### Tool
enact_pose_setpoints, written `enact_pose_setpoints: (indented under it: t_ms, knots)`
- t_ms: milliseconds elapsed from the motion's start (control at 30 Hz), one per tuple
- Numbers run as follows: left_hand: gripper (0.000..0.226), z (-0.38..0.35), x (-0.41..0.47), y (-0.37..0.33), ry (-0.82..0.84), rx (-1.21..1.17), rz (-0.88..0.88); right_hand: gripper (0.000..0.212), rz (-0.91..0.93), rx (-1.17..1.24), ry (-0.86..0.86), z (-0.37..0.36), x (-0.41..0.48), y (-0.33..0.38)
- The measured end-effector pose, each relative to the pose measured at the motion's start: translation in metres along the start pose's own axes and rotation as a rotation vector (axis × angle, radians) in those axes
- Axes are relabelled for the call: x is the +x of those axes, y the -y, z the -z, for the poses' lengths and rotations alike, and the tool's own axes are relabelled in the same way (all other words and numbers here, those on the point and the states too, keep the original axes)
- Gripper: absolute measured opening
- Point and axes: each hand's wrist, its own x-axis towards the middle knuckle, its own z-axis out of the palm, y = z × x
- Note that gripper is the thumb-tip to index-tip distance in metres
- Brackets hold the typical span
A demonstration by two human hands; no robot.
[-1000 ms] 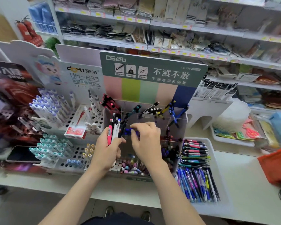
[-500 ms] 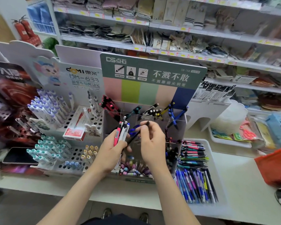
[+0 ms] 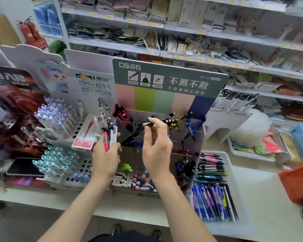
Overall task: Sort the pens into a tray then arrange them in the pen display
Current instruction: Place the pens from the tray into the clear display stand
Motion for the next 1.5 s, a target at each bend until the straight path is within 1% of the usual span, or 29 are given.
enact_pose_setpoints:
  t_ms: [67,100,133,200,233,267,300,367,433,467,567,600,633,733,767,800,833,900,967,1033,1100,1167,1200,1233,1267,1300,1367,1433,1500]
  knots:
    - [0.017,0.004,-0.001,-0.002,0.033,-0.002,0.003,0.023,0.040,-0.060,0.130,-0.013,0.000,-0.007]
    - [0.023,0.005,-0.003,-0.005,0.044,-0.003,0.006,0.023,0.074,-0.113,0.203,-0.019,-0.001,-0.013]
    - [0.034,0.005,-0.005,-0.008,0.055,-0.014,0.013,0.021,0.123,-0.210,0.265,-0.025,-0.001,-0.019]
    - [0.054,0.006,-0.007,-0.015,0.083,-0.050,0.033,0.019,0.221,-0.459,0.348,-0.032,-0.004,-0.027]
    - [0.059,0.007,-0.008,-0.017,0.097,-0.059,0.043,0.020,0.242,-0.518,0.363,-0.032,-0.006,-0.027]
    - [0.060,0.009,-0.007,-0.017,0.107,-0.060,0.051,0.023,0.243,-0.509,0.358,-0.030,-0.007,-0.027]
    - [0.052,0.010,-0.006,-0.017,0.119,-0.062,0.051,0.025,0.215,-0.446,0.334,-0.027,-0.009,-0.023]
    - [0.021,0.011,-0.003,-0.015,0.162,-0.067,0.060,0.026,0.014,-0.205,0.268,-0.020,-0.011,-0.011]
    - [0.017,0.012,-0.004,-0.014,0.228,-0.058,0.071,0.024,-0.272,0.037,0.305,-0.015,-0.008,-0.001]
    - [0.018,0.011,-0.005,-0.015,0.268,-0.051,0.074,0.021,-0.366,0.126,0.339,-0.013,-0.006,0.001]
    - [0.014,0.007,-0.008,-0.017,0.347,-0.028,0.066,0.016,-0.418,0.174,0.367,-0.006,-0.001,-0.001]
    - [0.010,0.005,-0.008,-0.018,0.347,0.003,0.069,0.017,-0.423,0.198,0.313,-0.003,0.000,0.000]
    - [0.009,0.003,-0.008,-0.018,0.349,0.038,0.074,0.017,-0.425,0.240,0.212,0.000,0.000,0.004]
    - [0.008,-0.003,-0.006,-0.015,0.375,0.091,0.102,0.019,-0.378,0.353,-0.230,0.015,0.006,0.010]
    - [0.009,-0.005,-0.006,-0.014,0.387,0.095,0.102,0.019,-0.340,0.350,-0.342,0.022,0.010,0.009]
    - [0.010,-0.007,-0.006,-0.013,0.407,0.096,0.100,0.019,-0.284,0.311,-0.406,0.030,0.014,0.005]
    - [0.011,-0.008,-0.007,-0.013,0.434,0.099,0.098,0.019,-0.217,0.240,-0.424,0.036,0.016,-0.001]
    - [0.010,-0.012,-0.009,-0.012,0.485,0.097,0.088,0.020,-0.106,0.056,-0.376,0.046,0.015,-0.018]
    - [0.012,-0.016,-0.012,-0.011,0.514,0.107,0.067,0.020,-0.083,-0.087,-0.290,0.050,0.007,-0.038]
    - [0.005,-0.021,-0.013,-0.011,0.522,0.126,0.038,0.020,-0.093,-0.178,-0.135,0.051,-0.004,-0.053]
    - [0.006,-0.024,-0.013,-0.010,0.523,0.152,0.010,0.022,-0.072,-0.306,0.016,0.049,-0.012,-0.062]
    - [0.007,-0.027,-0.013,-0.008,0.523,0.164,-0.014,0.023,-0.026,-0.475,0.053,0.046,-0.015,-0.061]
    - [0.007,-0.027,-0.013,-0.008,0.526,0.164,-0.024,0.023,-0.015,-0.493,0.030,0.046,-0.015,-0.058]
    - [0.007,-0.028,-0.013,-0.008,0.535,0.162,-0.035,0.023,-0.027,-0.457,0.012,0.046,-0.013,-0.050]
    - [0.007,-0.028,-0.014,-0.009,0.552,0.157,-0.043,0.022,-0.065,-0.358,0.014,0.046,-0.011,-0.041]
    - [0.006,-0.028,-0.015,-0.010,0.570,0.150,-0.046,0.021,-0.137,-0.219,0.042,0.046,-0.008,-0.032]
    - [0.005,-0.028,-0.017,-0.011,0.607,0.144,-0.054,0.016,-0.355,0.033,0.135,0.044,-0.003,-0.018]
    - [0.005,-0.027,-0.019,-0.011,0.630,0.152,-0.088,0.011,-0.515,0.130,0.185,0.042,0.000,-0.013]
    - [0.006,-0.026,-0.021,-0.011,0.629,0.164,-0.128,0.010,-0.601,0.174,0.195,0.041,0.000,-0.015]
